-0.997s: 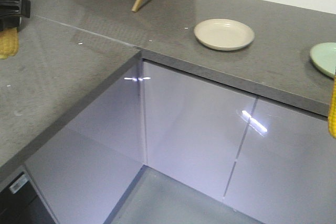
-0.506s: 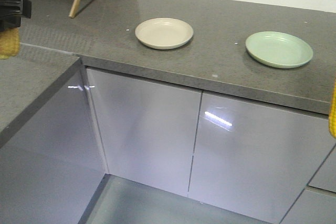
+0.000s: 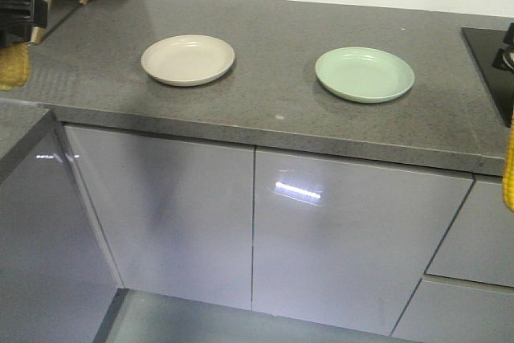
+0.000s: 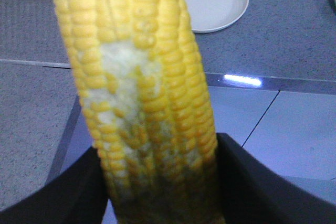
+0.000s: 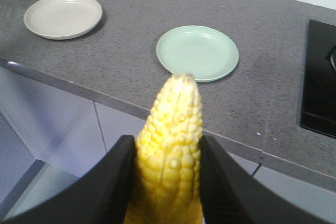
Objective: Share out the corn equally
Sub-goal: 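Drive the base to the counter with the empty cream and green plates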
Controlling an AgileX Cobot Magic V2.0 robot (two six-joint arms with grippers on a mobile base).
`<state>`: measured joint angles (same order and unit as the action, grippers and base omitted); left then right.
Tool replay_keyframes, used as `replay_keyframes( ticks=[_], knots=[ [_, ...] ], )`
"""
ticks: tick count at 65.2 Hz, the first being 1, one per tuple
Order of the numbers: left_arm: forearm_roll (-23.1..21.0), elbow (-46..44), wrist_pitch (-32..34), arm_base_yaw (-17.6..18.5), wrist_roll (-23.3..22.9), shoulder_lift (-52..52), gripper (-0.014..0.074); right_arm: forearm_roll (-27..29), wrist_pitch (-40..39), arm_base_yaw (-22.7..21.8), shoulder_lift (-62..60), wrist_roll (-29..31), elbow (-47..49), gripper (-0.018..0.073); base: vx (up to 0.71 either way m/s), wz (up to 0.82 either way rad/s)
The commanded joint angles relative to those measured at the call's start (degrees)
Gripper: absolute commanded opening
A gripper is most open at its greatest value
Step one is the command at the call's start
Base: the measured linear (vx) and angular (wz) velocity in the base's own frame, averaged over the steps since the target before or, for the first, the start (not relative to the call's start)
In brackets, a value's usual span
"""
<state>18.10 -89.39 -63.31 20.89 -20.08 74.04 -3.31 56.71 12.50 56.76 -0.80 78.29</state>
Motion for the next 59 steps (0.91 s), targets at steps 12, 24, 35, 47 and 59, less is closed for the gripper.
replay_keyframes(
  ticks=[12,24,35,47,59],
  knots=[
    [1.2,-1.3,3.4,0.0,-0.5,-1.5,0.0128,-0.6,-4.0,-0.3,-0.7,0.2,1.5,0.0098,0.08,-0.22],
    [1.2,-1.3,3.4,0.0,-0.5,-1.5,0.0128,-0.6,-4.0,-0.3,-0.7,0.2,1.5,0.0098,0.08,-0.14],
    [1.2,-1.3,3.4,0.0,-0.5,-1.5,0.0128,-0.6,-4.0,-0.3,-0.7,0.2,1.5,0.0098,0.09,-0.10],
    [1.2,-1.3,3.4,0.0,-0.5,-1.5,0.0128,-0.6,-3.9,-0.3,-0.7,0.2,1.5,0.0098,0.09,-0.09],
    [1.2,-1.3,3.4,0.0,-0.5,-1.5,0.0128,-0.6,-3.9,-0.3,-0.7,0.2,1.5,0.0098,0.11,-0.06]
  ],
)
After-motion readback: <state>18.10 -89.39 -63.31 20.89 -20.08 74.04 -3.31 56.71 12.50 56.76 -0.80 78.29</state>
